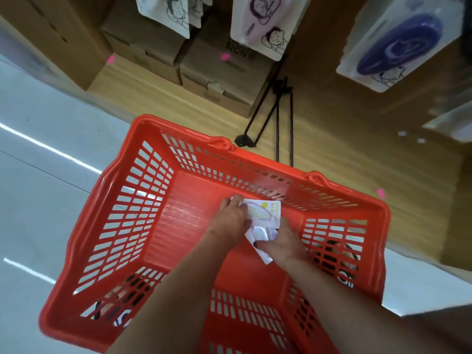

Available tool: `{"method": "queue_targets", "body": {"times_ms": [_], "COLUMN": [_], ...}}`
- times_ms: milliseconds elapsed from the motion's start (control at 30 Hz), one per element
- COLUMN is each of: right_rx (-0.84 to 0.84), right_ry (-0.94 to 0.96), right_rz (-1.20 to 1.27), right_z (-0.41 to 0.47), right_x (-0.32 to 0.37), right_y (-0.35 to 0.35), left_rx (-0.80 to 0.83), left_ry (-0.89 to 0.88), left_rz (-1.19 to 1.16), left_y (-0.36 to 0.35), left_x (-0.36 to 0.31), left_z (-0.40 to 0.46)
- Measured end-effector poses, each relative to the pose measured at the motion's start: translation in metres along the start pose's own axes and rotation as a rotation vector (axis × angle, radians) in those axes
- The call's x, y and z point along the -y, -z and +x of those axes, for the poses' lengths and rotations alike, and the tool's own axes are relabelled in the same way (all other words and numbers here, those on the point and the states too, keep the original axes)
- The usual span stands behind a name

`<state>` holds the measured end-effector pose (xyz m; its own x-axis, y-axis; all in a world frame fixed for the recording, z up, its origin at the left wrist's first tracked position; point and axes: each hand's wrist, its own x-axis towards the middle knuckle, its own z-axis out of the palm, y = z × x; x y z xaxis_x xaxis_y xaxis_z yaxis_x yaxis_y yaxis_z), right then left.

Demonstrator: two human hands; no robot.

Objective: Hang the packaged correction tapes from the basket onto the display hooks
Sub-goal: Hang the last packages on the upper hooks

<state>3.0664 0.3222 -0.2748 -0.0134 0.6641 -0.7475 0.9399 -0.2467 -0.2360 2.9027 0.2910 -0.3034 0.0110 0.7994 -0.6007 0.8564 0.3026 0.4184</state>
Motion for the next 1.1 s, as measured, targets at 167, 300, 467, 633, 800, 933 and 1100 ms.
{"method": "queue_targets", "body": {"times_ms": [167,300,467,633,800,933,1100], "right_rx": [0.078,0.189,0.166,0.117,0.059,0.021,0.002], "right_ry": [0.049,0.122,0.176,0.103,0.001,-0.022,0.047], "right_rz": [0.286,0.46,0.441,0.461,0.518,0.599,0.755], "right_z": [-0.005,-0.012,-0.017,-0.013,-0.001,-0.007,-0.038], "right_x": [0.002,0.02,0.032,0.04,0.042,0.037,0.032], "right_y": [0.003,0.004,0.006,0.013,0.014,0.014,0.021], "left_rx": [-0.096,-0.156,-0.188,-0.237,-0.191,-0.156,0.025], "left_ry": [0.072,0.288,0.511,0.591,0.623,0.656,0.568], "left_rz": [-0.269,-0.598,-0.864,-1.035,-1.216,-1.368,-1.672], "left_y": [-0.008,-0.003,0.004,0.001,0.003,0.007,0.027], "left_x": [0.001,-0.008,-0.004,0.006,0.004,-0.001,-0.011], "left_z": [-0.008,-0.018,-0.025,-0.028,-0.028,-0.034,-0.07]}}
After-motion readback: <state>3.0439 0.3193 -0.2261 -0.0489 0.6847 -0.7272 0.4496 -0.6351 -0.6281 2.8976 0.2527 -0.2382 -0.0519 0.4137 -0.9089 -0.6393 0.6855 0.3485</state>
